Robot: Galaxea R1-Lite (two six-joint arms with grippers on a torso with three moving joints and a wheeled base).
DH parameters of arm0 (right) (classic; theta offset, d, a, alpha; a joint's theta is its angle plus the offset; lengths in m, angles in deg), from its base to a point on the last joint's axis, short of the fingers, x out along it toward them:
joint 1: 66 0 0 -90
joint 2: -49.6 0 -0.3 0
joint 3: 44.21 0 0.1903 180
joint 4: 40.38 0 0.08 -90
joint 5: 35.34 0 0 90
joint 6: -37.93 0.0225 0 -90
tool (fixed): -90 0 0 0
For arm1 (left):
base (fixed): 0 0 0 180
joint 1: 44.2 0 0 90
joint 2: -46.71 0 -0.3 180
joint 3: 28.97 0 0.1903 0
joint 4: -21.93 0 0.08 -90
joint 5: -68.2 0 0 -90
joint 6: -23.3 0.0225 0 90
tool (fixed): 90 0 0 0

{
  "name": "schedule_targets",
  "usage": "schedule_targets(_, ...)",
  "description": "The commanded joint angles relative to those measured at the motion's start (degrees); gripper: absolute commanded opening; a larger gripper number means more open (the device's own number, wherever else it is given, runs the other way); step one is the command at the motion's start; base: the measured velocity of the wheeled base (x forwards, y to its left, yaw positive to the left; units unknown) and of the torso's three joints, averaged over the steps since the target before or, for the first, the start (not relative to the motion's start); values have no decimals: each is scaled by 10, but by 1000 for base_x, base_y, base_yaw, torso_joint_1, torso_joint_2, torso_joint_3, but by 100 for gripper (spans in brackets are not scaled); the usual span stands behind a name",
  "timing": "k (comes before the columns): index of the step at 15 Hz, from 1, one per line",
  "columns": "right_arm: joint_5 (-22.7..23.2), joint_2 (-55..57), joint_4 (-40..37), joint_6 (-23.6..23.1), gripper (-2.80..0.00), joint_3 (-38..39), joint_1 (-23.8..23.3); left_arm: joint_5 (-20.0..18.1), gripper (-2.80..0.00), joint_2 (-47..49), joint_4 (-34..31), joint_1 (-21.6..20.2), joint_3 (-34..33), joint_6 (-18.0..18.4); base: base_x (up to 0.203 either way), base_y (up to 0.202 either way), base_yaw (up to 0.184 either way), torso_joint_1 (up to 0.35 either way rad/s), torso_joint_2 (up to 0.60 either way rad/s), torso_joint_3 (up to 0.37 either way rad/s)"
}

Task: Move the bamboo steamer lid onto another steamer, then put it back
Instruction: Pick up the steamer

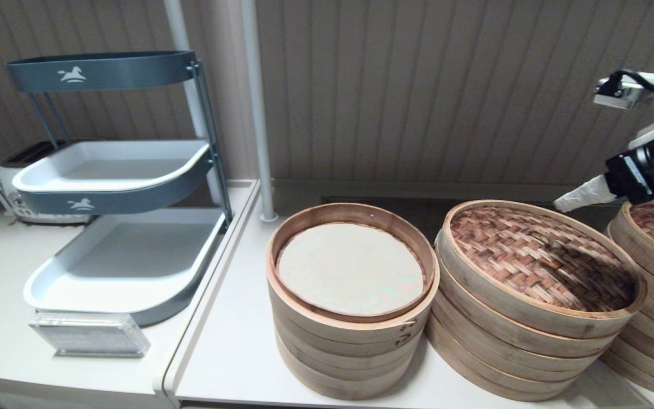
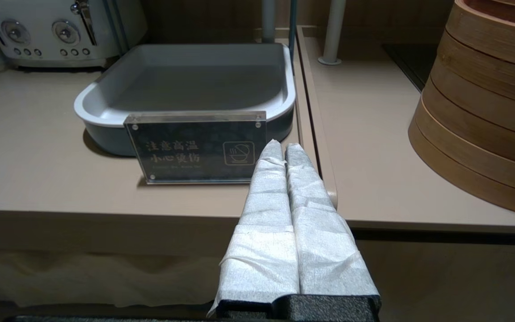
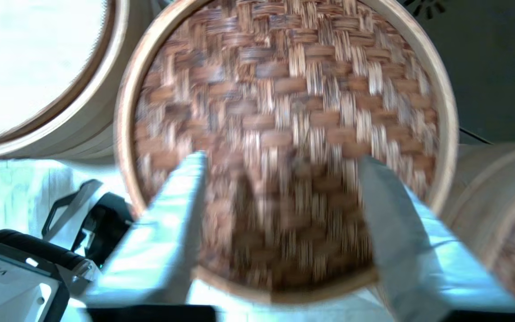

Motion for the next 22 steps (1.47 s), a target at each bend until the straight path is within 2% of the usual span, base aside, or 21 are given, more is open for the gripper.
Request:
schedule_targets(1,2,-77,-3,-1,-280,27,-2,0,-280,0,1,0,-16,1,0,0,0,0,0,0)
schedule_targets(7,3,-253,-3,10,-280,150,-9,0,-280,0,1,0,-16,1,0,0,0,0,0,0)
schedule_targets(10,1,-372,-3,57,-280,212,-9,0,-280,0,1,0,-16,1,0,0,0,0,0,0)
schedule_targets(13,-2,-503,-2,89,-280,307,-8,0,-280,0,1,0,-16,1,0,0,0,0,0,0)
schedule_targets(17,-11,-669,40,102,-280,486,-5,0,-280,0,1,0,-16,0,0,0,0,0,0,0)
schedule_targets(22,-62,-814,214,105,-280,770,-1,0,-280,0,1,0,-16,1,0,0,0,0,0,0)
